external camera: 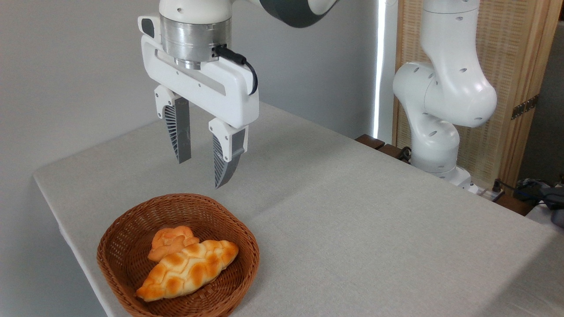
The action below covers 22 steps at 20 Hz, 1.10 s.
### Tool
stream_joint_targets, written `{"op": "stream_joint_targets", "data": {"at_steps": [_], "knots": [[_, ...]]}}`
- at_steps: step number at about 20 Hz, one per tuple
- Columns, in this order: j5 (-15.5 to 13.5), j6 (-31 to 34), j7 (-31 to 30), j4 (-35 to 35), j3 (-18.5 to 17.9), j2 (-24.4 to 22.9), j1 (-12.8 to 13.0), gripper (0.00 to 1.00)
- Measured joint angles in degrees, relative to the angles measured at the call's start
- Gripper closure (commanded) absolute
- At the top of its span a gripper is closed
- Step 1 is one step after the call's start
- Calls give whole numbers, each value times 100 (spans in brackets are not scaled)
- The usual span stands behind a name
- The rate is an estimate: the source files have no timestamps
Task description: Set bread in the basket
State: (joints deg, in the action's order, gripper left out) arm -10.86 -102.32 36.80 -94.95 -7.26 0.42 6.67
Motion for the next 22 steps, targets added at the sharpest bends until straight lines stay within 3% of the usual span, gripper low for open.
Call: {"op": "stream_joint_targets", "data": {"at_steps": [8,12,16,22], "knots": [[407,126,-172,-121,284,-2,20,0],[428,126,-166,-188,341,-5,-4,0],[428,129,-162,-277,601,-50,-256,0],[428,129,-162,-309,628,-80,-303,0]]}}
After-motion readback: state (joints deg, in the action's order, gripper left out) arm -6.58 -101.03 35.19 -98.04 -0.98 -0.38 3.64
